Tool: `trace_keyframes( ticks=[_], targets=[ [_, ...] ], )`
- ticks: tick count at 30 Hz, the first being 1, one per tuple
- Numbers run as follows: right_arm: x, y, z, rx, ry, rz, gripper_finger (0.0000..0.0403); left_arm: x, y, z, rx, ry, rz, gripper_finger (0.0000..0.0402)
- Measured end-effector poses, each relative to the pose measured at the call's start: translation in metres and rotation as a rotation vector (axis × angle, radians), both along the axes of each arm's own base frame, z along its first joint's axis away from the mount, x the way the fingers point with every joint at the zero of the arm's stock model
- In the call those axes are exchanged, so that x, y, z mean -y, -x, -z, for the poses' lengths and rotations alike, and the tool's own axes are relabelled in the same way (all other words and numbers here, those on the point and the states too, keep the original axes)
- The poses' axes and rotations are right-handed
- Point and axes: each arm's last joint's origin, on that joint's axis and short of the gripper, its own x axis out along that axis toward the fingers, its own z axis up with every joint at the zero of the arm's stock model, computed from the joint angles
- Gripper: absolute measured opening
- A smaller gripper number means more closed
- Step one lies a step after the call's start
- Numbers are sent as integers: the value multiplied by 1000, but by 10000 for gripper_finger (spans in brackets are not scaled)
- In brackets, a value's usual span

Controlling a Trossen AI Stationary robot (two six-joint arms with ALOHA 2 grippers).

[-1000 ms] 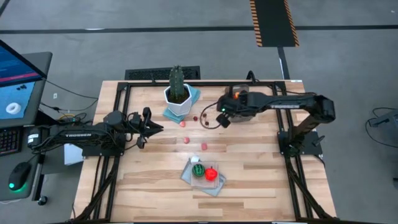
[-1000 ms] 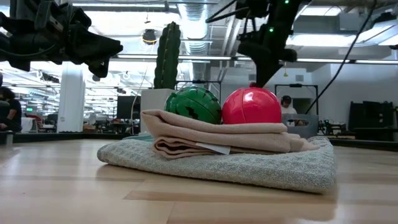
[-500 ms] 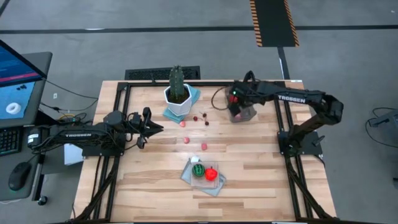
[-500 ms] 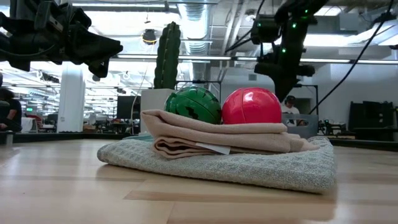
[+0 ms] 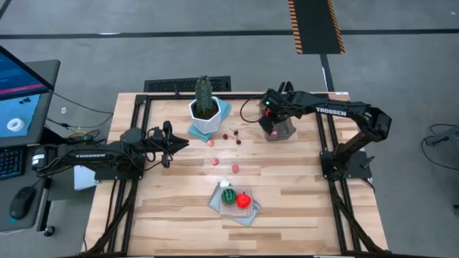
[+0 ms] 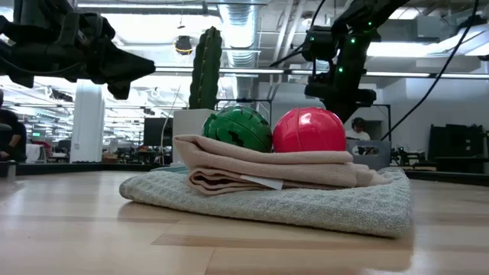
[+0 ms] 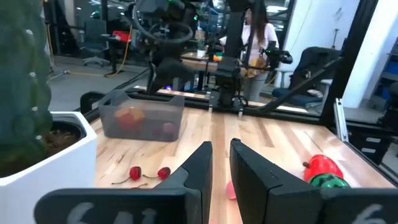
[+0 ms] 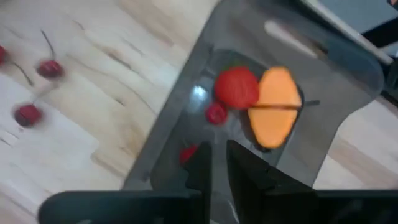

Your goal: Pick and placing Produce into tupperware

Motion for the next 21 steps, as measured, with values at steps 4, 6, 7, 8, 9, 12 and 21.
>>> trace_keyframes(
  ticks=[4, 6, 7, 8, 9, 12, 21],
  targets=[
    [2, -3, 5, -17, 1, -13, 115, 0, 0, 0, 4, -1, 0, 45],
    [3, -4, 6, -5, 3, -13, 130, 0, 0, -1, 5, -2, 0, 45],
    [3, -6, 5, 8, 9, -14, 137, 0, 0, -1, 5, -6, 0, 45],
    [2, -8, 4, 22, 15, -20, 142, 0, 0, -1, 5, -11, 0, 45],
    [0, -10, 4, 32, 20, -28, 147, 0, 0, -1, 5, -12, 0, 45],
    [-8, -18, 2, 90, 8, -75, 160, 0, 0, -1, 5, -13, 0, 45],
    [-52, -59, -7, 328, 29, -366, 214, -2, 0, 1, -6, -9, -57, 45]
  ],
)
